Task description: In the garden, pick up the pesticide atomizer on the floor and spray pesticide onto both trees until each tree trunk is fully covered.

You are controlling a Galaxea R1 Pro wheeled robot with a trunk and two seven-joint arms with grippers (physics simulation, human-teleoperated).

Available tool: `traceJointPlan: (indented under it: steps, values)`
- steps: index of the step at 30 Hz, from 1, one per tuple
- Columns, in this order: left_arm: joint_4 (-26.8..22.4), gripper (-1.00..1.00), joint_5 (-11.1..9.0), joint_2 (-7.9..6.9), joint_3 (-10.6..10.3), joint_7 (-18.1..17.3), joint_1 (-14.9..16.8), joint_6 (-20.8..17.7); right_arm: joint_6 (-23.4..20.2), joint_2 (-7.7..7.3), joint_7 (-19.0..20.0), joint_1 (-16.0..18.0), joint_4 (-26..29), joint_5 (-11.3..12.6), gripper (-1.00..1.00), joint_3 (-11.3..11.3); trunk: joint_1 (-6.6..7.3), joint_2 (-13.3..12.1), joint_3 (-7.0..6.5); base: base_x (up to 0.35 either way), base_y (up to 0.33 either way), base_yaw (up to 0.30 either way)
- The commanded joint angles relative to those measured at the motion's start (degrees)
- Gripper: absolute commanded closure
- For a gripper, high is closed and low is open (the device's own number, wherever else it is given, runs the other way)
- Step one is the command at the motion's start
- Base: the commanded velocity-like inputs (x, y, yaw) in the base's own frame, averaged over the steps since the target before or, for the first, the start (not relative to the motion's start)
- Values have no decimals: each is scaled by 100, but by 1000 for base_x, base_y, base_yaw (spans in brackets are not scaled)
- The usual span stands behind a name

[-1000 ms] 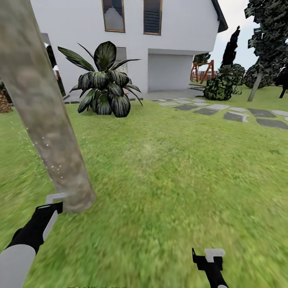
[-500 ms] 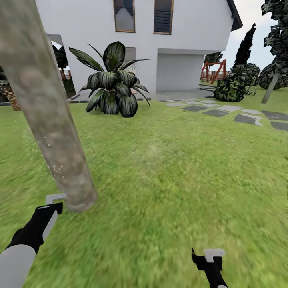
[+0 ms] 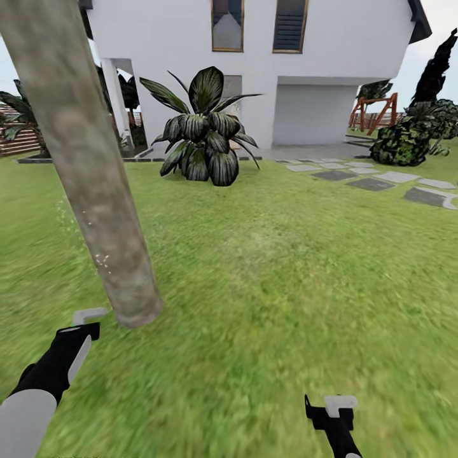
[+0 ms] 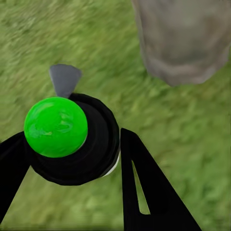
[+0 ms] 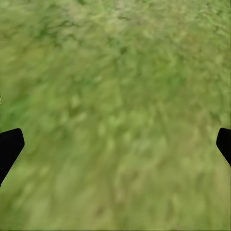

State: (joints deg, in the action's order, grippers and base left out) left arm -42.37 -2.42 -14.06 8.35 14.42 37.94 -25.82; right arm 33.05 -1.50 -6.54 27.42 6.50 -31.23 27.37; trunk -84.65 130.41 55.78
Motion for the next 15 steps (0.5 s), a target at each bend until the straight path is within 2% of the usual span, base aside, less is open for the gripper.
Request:
traceJointPlan:
  steps: [1, 4, 6, 15]
  values:
    - [0, 100, 5, 0, 0, 0, 0, -2, 0, -1, 2, 0, 0, -1, -100, 1, 0, 0, 0, 217, -208, 278]
    - [0, 100, 5, 0, 0, 0, -2, -2, 0, -2, 3, 0, 0, -1, -100, 0, 0, 0, 0, 238, -184, 253]
    - [1, 100, 5, 0, 0, 0, -2, -2, 0, -3, 3, 0, 0, 0, -100, 3, 0, 0, 0, 243, -177, 94]
    - [1, 100, 3, 8, 0, 0, -3, 2, 0, -2, 3, 0, 0, -1, -100, 4, 0, 0, 0, 235, -185, 7]
